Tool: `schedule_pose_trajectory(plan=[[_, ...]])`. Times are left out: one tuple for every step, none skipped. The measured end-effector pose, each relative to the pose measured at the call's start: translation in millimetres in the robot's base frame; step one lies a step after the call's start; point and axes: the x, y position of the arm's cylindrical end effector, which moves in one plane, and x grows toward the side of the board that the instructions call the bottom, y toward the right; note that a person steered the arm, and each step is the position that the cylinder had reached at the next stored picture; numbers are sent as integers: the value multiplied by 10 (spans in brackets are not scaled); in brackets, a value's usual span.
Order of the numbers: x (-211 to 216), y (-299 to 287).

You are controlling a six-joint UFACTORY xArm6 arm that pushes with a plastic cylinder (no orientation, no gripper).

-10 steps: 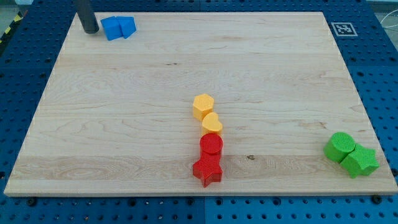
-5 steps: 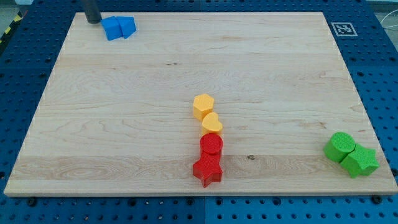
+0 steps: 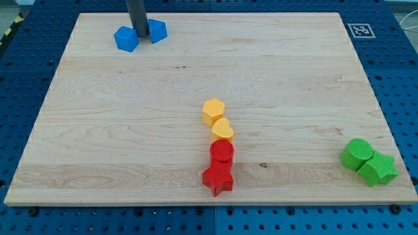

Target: Slide the blue triangle towards the center of the board

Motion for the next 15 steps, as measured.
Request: schedule_pose_trajectory(plan=[[93, 88], [155, 97], [105, 14], [-86, -36], [-224, -30], [-198, 112], [-73, 306], [75, 529], [234, 724], [422, 898], [348, 910], [106, 910], [-122, 901], [-146, 874], [-280, 893]])
